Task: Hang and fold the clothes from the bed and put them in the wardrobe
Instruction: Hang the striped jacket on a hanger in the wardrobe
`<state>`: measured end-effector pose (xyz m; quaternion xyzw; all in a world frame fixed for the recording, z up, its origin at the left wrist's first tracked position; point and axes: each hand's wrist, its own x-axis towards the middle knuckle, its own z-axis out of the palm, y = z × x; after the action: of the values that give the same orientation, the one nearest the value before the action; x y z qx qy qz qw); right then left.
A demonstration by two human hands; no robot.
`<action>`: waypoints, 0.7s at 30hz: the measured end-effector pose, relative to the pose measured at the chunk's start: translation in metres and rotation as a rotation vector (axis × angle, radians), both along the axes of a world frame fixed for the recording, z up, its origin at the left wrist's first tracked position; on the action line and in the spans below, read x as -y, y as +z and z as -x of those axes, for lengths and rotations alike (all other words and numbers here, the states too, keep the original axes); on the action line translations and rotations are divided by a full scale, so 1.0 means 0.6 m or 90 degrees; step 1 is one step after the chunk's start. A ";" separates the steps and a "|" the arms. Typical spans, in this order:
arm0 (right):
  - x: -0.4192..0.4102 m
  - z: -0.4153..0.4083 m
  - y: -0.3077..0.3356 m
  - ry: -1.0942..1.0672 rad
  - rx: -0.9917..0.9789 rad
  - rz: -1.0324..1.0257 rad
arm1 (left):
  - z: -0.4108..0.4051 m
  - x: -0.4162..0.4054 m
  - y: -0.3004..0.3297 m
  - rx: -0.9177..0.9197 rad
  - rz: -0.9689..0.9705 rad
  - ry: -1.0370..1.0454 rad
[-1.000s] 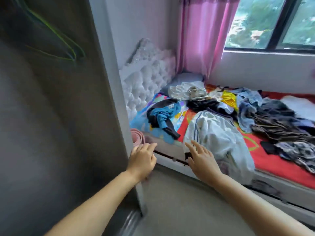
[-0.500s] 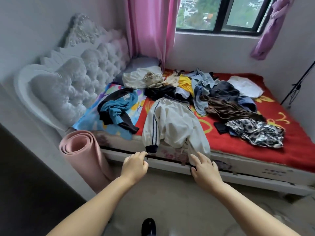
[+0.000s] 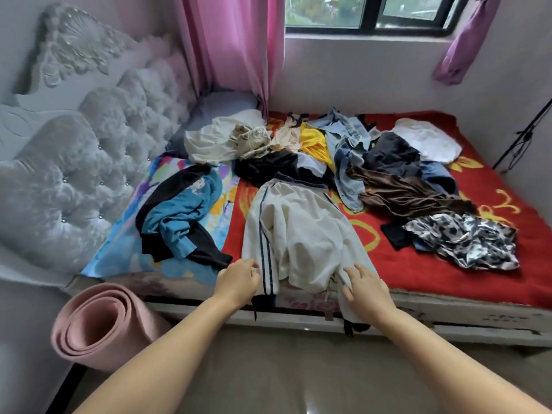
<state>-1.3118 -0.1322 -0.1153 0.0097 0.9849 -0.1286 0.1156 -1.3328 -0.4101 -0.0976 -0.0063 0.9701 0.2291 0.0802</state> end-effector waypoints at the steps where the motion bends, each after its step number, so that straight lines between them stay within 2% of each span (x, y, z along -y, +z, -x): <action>1: 0.003 0.017 -0.006 0.005 0.014 0.001 | 0.017 0.002 -0.008 0.015 0.000 -0.003; 9: -0.018 0.207 -0.059 0.007 0.109 0.007 | 0.211 0.009 -0.067 0.050 0.016 -0.041; 21: -0.064 0.616 -0.172 0.003 0.213 0.025 | 0.613 -0.036 -0.174 0.152 -0.001 -0.035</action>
<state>-1.6817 -0.0940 -0.2186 0.0262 0.9493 -0.1443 0.2782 -1.7005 -0.3883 -0.2021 -0.0066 0.9532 0.2253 0.2017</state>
